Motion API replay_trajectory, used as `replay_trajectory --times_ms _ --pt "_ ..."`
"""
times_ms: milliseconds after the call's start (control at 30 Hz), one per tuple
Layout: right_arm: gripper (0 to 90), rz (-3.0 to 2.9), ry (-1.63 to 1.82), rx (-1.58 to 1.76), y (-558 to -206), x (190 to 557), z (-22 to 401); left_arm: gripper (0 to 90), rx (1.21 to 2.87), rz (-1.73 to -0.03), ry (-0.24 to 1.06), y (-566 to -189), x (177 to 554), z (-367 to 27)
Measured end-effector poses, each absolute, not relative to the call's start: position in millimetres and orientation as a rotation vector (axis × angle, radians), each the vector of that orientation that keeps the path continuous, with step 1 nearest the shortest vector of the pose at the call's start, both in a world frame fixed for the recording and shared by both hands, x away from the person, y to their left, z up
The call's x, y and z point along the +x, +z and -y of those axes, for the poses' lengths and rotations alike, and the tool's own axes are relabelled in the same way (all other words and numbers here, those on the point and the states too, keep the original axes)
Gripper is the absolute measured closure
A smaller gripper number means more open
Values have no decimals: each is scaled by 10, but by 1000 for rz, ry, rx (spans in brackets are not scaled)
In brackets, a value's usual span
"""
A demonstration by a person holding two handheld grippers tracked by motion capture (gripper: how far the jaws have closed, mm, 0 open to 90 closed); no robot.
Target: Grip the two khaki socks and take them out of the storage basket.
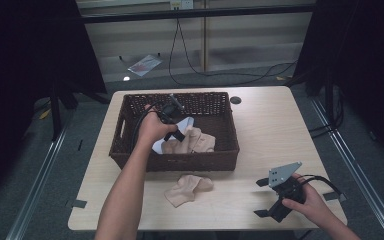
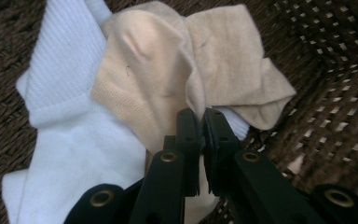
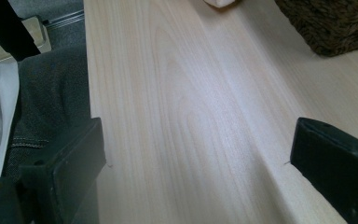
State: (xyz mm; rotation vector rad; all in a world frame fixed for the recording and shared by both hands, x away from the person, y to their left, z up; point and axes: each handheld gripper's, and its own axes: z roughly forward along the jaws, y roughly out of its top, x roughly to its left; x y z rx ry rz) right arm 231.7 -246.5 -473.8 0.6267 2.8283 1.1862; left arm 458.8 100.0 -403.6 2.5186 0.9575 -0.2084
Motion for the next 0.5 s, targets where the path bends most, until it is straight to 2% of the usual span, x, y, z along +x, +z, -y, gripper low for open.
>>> replay_trajectory --times_ms 500 --pt "28 -2827 1182 636 -4739 2318 2463 861 2494 -977 -206 -3569 4496 -1223"
